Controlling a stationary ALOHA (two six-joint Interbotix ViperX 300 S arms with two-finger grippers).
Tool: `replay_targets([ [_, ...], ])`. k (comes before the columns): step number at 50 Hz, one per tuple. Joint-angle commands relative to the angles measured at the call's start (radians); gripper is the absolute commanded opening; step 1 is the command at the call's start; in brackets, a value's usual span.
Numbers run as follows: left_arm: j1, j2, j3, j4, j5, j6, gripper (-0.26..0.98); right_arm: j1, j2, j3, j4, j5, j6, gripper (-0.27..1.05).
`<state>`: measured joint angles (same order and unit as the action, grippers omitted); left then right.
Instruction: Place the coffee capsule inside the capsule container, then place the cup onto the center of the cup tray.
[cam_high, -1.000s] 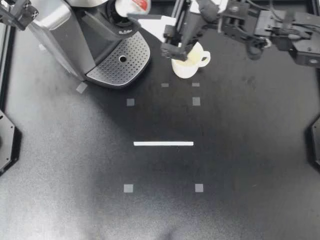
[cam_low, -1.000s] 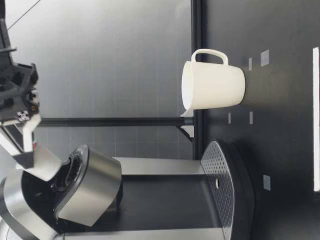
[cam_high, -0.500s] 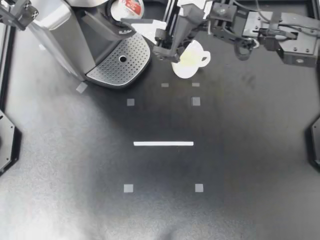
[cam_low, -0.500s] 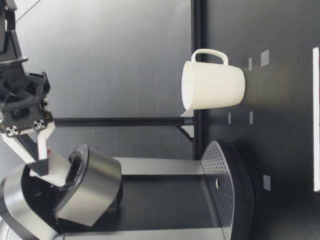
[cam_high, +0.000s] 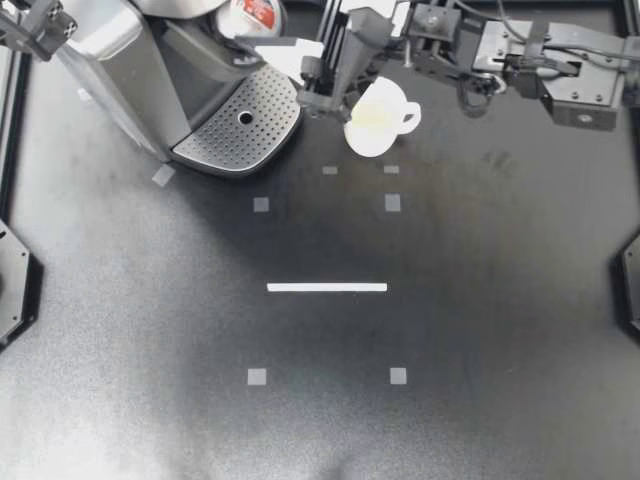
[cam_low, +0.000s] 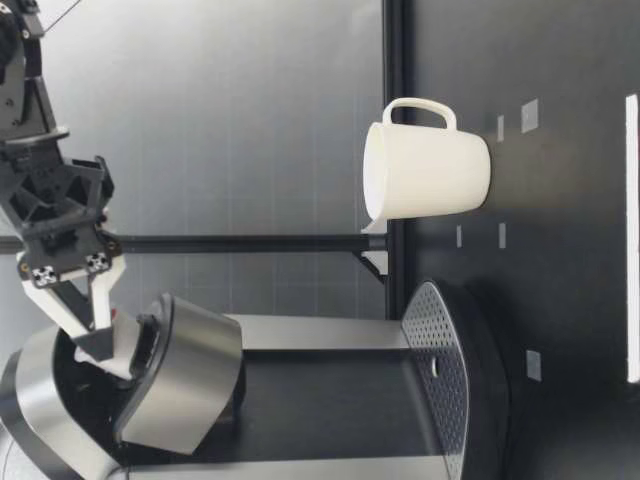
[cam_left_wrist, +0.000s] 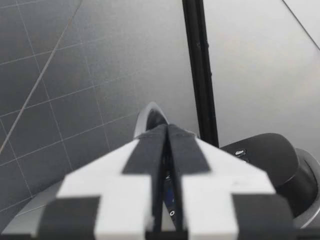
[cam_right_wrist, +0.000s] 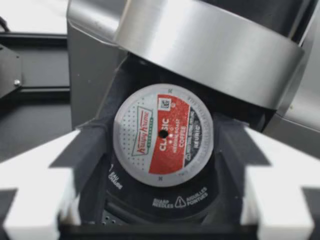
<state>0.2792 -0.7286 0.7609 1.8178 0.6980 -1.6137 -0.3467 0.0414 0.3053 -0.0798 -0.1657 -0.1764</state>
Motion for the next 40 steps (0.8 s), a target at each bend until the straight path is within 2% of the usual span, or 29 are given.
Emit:
replay_targets([
  [1, 0.003, -0.002, -0.011, 0.005, 0.003, 0.000, 0.08, -0.005, -0.008, -0.034, -0.002, 0.002, 0.002, 0.56],
  [12, 0.003, -0.002, -0.011, 0.006, 0.003, 0.000, 0.08, -0.005, -0.006, -0.037, -0.002, 0.002, 0.003, 0.77],
  [40, 0.003, -0.002, 0.005, 0.006, 0.003, -0.006, 0.08, -0.005, -0.092, 0.034, 0.009, -0.028, 0.011, 0.77],
])
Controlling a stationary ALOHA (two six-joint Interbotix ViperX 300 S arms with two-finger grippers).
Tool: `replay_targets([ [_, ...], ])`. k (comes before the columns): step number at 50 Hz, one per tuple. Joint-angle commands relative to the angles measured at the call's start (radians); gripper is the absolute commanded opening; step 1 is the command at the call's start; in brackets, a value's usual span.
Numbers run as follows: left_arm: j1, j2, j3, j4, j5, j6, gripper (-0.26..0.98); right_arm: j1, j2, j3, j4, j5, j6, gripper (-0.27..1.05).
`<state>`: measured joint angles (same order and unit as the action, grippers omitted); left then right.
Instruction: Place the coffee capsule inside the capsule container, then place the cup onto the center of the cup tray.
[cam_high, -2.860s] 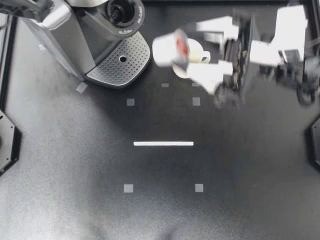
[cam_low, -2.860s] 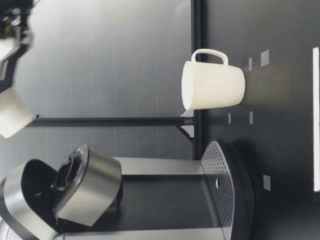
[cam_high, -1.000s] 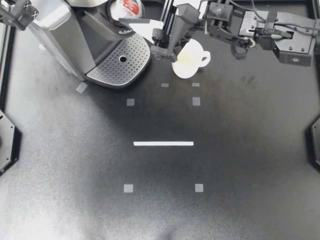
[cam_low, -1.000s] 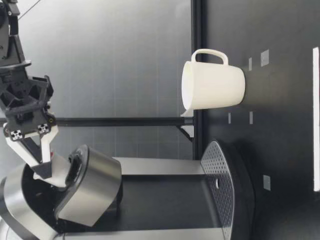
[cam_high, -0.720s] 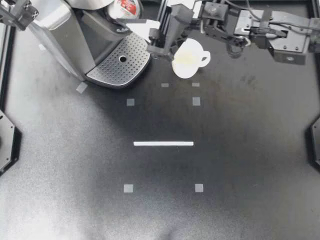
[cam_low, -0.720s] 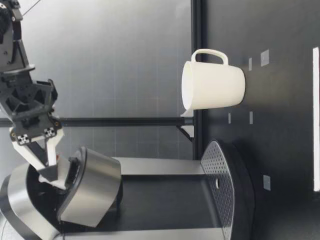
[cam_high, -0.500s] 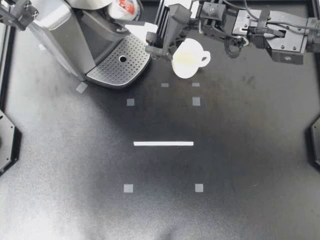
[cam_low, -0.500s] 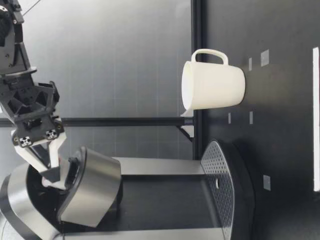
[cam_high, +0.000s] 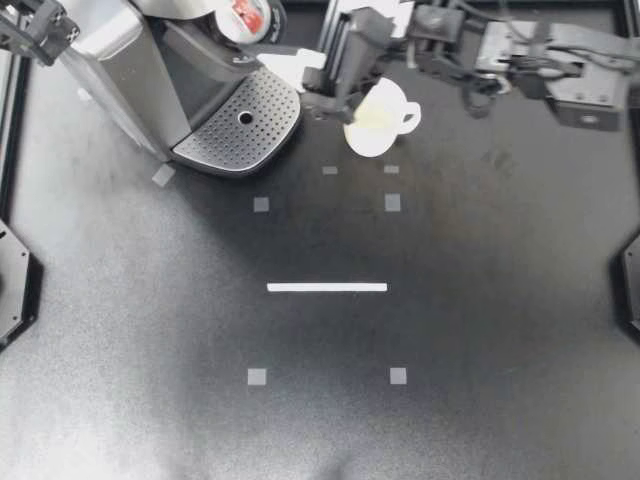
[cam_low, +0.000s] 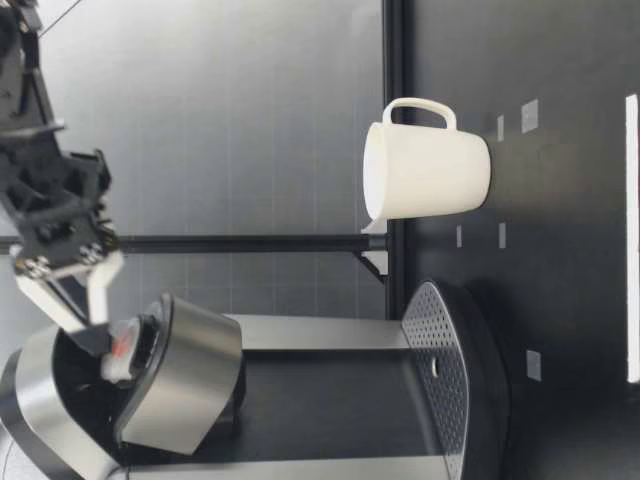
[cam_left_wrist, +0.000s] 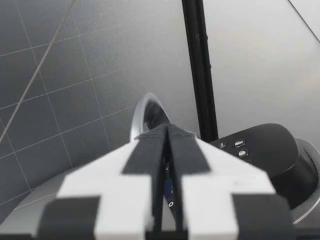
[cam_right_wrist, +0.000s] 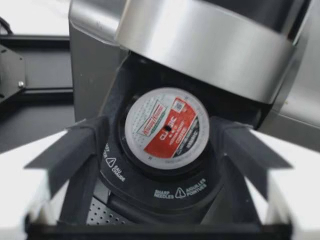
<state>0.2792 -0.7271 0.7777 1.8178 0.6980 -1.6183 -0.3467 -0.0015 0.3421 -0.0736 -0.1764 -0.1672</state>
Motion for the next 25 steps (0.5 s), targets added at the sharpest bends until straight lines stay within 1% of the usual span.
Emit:
replay_targets([
  [1, 0.002, -0.003, -0.012, 0.006, 0.003, -0.002, 0.08, -0.005, -0.054, 0.003, 0.003, -0.018, 0.003, 0.77],
  [10, 0.006, -0.002, -0.011, 0.006, 0.014, -0.002, 0.08, -0.005, -0.098, 0.046, 0.006, -0.035, 0.003, 0.77],
  [19, 0.014, 0.002, 0.015, 0.011, 0.150, -0.008, 0.08, 0.005, -0.169, 0.121, 0.012, -0.071, 0.011, 0.77],
  [25, 0.015, 0.003, 0.029, 0.029, 0.209, -0.014, 0.08, 0.023, -0.229, 0.184, 0.012, -0.121, 0.031, 0.76],
])
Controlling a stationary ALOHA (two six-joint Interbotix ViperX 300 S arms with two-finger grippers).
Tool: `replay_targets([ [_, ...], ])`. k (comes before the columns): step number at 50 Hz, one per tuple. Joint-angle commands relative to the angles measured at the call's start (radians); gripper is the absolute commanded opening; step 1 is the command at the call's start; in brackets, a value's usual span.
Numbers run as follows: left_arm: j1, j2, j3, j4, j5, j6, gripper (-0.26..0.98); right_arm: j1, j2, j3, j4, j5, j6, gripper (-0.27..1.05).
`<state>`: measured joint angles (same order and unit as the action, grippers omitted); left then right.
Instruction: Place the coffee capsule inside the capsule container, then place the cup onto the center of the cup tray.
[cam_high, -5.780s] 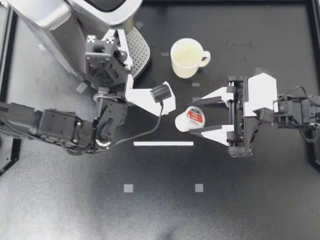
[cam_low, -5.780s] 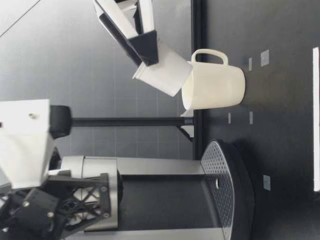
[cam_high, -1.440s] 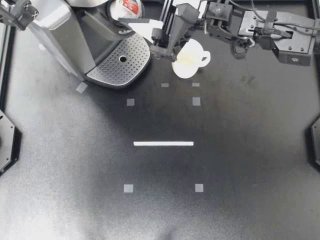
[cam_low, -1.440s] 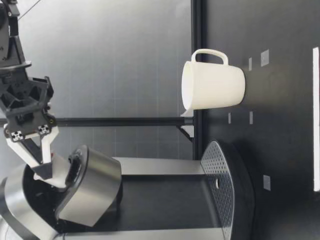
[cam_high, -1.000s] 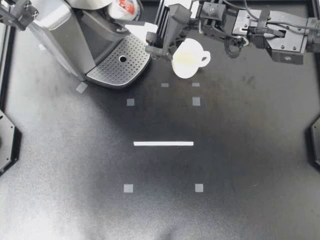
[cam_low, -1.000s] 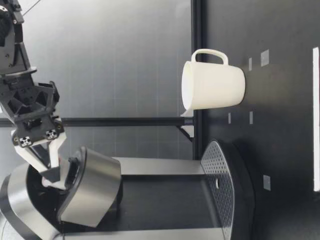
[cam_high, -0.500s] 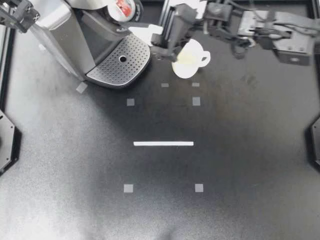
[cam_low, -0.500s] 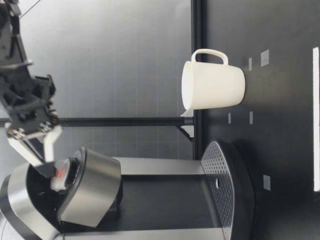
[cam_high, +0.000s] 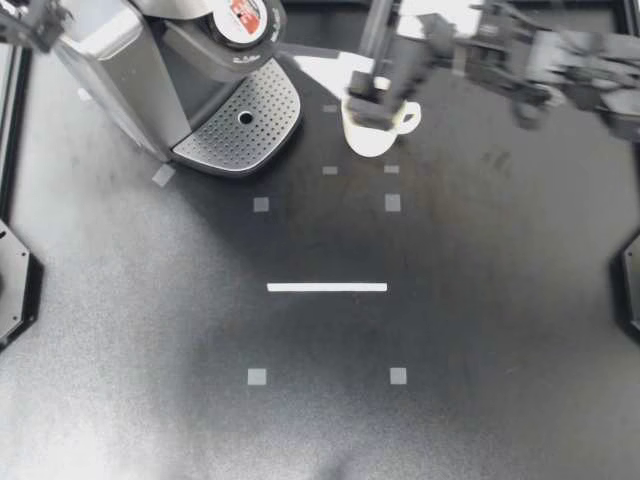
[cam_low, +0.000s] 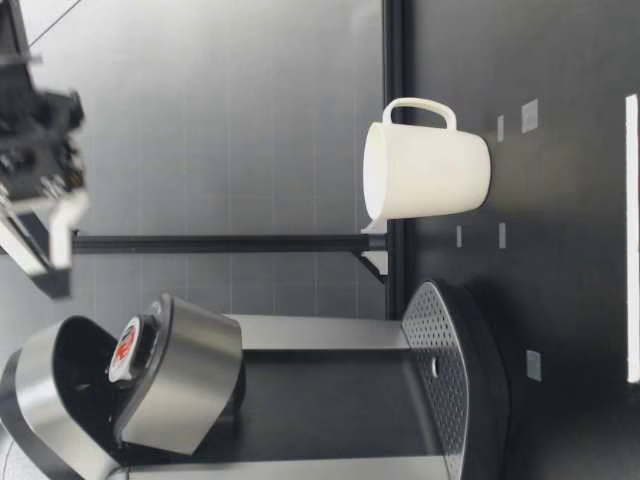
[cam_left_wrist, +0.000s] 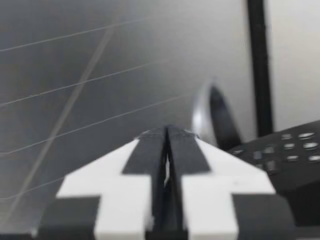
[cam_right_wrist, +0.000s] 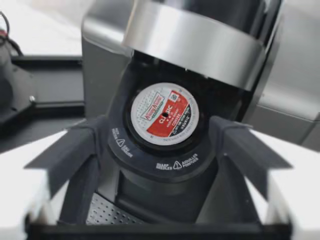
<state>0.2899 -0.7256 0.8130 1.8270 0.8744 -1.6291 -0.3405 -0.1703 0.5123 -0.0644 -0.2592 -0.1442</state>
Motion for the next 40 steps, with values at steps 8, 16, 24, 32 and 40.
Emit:
replay_targets([
  [8, 0.038, 0.014, -0.002, 0.034, 0.044, -0.029, 0.08, 0.029, -0.126, 0.094, 0.003, -0.126, 0.038, 0.75],
  [16, 0.094, 0.060, -0.003, 0.035, -0.008, -0.095, 0.08, 0.029, -0.172, 0.161, 0.003, -0.199, 0.075, 0.64],
  [24, 0.115, 0.098, -0.021, 0.038, -0.061, -0.132, 0.08, 0.029, -0.204, 0.199, 0.003, -0.236, 0.087, 0.54],
  [32, 0.115, 0.094, -0.041, 0.063, -0.210, -0.132, 0.08, 0.029, -0.221, 0.215, 0.003, -0.252, 0.089, 0.53],
  [40, 0.115, 0.058, -0.061, 0.081, -0.439, -0.137, 0.08, 0.029, -0.222, 0.221, 0.003, -0.262, 0.092, 0.53],
])
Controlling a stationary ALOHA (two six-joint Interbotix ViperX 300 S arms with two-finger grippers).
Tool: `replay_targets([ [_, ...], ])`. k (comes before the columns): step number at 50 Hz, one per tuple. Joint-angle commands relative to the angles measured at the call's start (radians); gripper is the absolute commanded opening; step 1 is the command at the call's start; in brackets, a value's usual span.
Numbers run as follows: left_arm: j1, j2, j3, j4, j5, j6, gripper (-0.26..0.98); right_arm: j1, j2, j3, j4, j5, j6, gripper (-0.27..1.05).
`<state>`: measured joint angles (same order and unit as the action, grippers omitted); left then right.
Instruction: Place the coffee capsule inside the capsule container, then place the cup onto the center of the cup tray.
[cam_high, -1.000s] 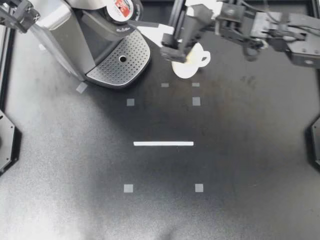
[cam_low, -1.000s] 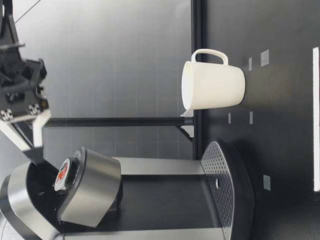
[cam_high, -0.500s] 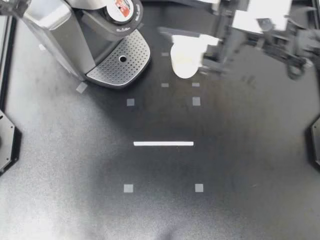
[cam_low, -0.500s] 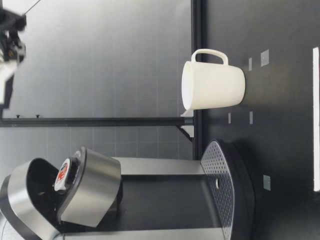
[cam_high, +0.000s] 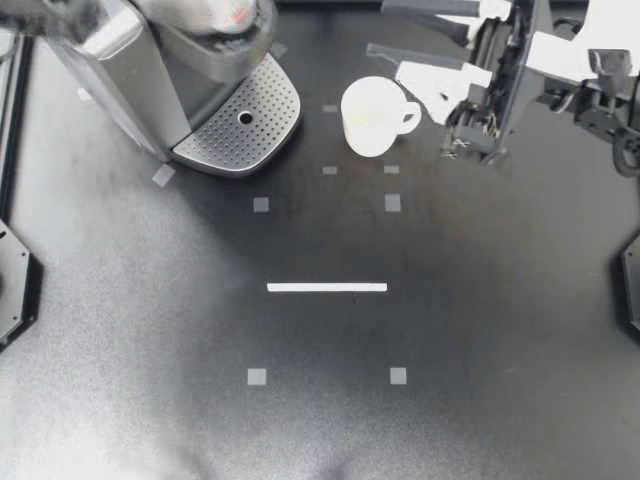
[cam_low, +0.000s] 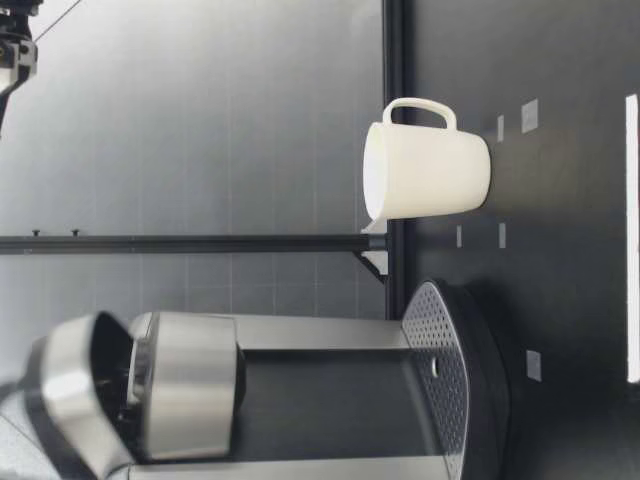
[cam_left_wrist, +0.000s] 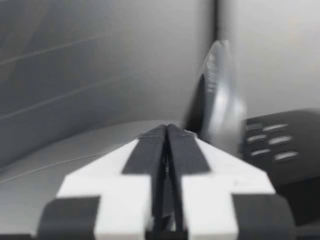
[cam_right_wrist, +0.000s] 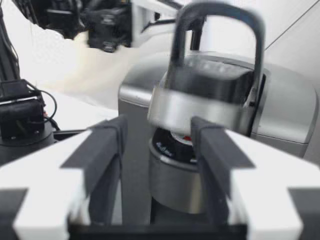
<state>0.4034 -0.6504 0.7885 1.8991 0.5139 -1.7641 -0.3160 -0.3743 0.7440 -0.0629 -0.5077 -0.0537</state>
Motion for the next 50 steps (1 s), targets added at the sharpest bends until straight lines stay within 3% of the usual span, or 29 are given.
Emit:
replay_targets([
  [1, 0.002, -0.018, -0.040, 0.009, -0.103, -0.002, 0.08, 0.005, -0.018, -0.011, 0.002, -0.014, 0.002, 0.53],
  [15, -0.012, 0.020, -0.083, 0.003, -0.296, -0.002, 0.08, 0.005, -0.018, -0.009, 0.002, -0.032, 0.003, 0.53],
  [50, -0.055, 0.155, -0.083, -0.021, -0.265, -0.034, 0.08, 0.020, -0.041, 0.009, 0.002, -0.029, 0.008, 0.53],
])
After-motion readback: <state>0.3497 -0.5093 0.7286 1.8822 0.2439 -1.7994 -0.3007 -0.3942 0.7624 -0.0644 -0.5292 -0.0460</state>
